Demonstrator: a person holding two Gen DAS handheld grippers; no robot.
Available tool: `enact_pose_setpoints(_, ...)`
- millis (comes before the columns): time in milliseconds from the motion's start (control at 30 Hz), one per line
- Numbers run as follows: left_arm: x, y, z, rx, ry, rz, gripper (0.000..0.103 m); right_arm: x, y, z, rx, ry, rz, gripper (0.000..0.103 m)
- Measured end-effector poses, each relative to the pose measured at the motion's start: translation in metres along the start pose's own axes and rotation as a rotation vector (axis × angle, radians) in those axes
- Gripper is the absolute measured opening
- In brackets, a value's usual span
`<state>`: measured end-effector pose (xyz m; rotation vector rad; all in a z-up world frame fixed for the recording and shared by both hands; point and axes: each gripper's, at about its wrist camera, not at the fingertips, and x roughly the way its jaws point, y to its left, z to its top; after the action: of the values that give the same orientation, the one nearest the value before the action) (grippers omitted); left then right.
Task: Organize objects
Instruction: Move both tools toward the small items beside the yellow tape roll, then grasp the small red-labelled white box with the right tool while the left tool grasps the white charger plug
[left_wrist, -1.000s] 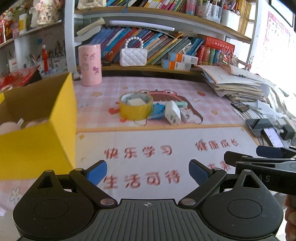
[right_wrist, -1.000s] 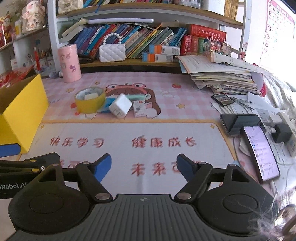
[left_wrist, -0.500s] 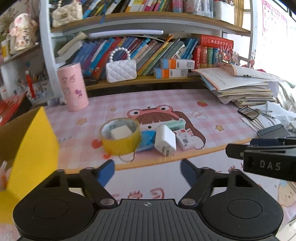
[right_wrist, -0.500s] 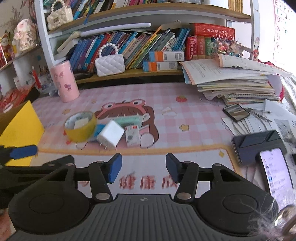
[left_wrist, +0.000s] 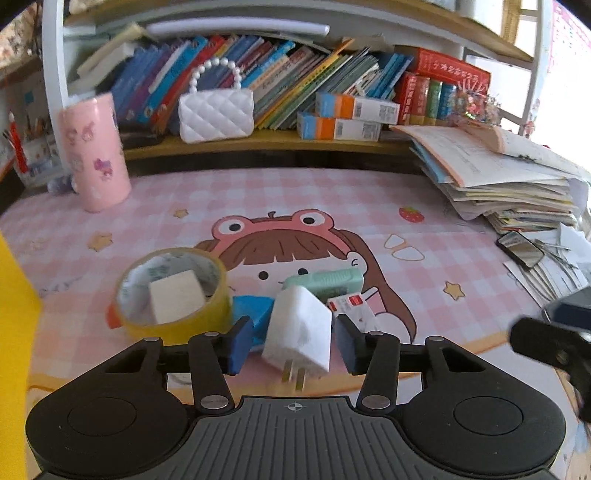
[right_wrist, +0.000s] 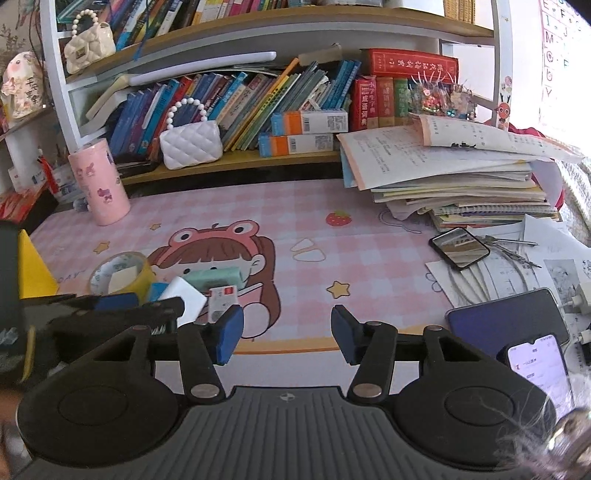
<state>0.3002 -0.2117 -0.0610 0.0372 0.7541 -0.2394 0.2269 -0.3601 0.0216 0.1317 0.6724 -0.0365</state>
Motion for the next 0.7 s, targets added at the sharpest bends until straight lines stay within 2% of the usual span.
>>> enact_pose_setpoints(100,0.017,-0.002,0.002,0.002,0.039,-0.003,0.037,0.001,-0.005,-0.001,0.004,0.008,-0.008,0.051)
enact_pose_setpoints(267,0.018,-0.006,0.0,0.023,0.038,-0.042,0.025,0.004,-0.01,-0.002,0.006,0.02,-0.011,0.051)
enact_pose_setpoints(500,-0.029,0.013,-0.011,-0.021,0.009,-0.071,0.024,0.02,0.001,-0.001,-0.025,0.041,0.033,0.051)
enact_pose_setpoints(700,-0.078,0.048,-0.031,-0.111,0.039,-0.054,0.024,0.054,0.032,-0.003,-0.13,0.058,0.096,0.052)
